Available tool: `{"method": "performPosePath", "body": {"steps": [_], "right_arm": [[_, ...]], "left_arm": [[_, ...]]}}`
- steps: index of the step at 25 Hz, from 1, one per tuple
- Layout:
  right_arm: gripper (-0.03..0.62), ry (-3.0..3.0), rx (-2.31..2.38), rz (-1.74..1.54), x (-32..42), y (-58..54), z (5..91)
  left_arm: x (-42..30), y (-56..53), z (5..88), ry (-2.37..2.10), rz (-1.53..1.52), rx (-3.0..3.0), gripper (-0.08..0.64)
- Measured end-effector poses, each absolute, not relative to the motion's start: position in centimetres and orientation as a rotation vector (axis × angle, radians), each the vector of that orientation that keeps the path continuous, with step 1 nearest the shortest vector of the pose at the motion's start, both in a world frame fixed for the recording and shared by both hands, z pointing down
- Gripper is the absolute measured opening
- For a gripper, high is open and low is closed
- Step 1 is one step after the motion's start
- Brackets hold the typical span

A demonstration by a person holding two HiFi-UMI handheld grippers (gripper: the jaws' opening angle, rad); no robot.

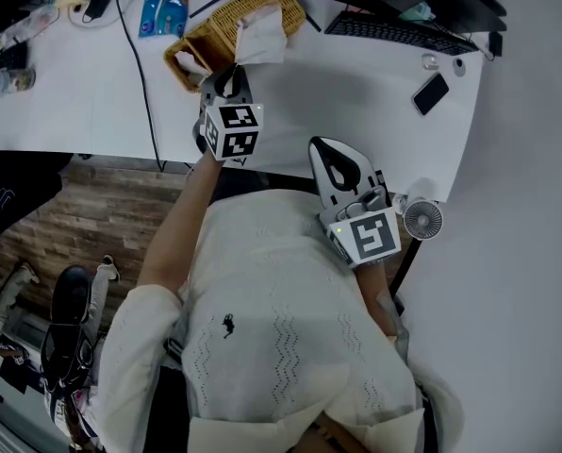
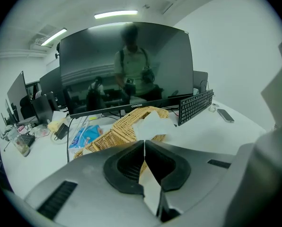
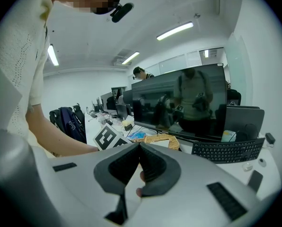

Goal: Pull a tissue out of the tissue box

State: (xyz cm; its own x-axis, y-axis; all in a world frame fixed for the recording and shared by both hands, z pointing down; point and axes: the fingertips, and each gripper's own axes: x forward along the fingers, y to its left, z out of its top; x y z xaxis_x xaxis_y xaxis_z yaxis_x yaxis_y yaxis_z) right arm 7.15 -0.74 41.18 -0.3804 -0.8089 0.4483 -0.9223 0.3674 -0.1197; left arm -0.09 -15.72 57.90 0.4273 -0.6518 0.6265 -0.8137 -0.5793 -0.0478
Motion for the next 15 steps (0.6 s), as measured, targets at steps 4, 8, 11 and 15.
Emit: {"method": "performPosePath", "body": {"steps": [4,8,11,15], "right_arm": [[0.002,-2.32,1.495,0.517,7.2,-0.5,41.3],[0.002,-2.326,1.473,0.515,7.3,-0.2,41.4],[0.002,-2.333,1.461,0.51,7.4,0.0,41.5],[0.002,-2.338,1.447,0.505,7.8,0.3,41.6]], "left_arm": [[-0.2,-15.5,57.9,-1.289,0.886,2.408,0.015],[-0.4,-15.2,57.9,-1.304,0.886,2.397,0.015],[-0.4,-15.0,57.9,-1.314,0.885,2.389,0.015],[-0.3,-14.5,58.0,-1.326,0.882,2.381,0.015]]}}
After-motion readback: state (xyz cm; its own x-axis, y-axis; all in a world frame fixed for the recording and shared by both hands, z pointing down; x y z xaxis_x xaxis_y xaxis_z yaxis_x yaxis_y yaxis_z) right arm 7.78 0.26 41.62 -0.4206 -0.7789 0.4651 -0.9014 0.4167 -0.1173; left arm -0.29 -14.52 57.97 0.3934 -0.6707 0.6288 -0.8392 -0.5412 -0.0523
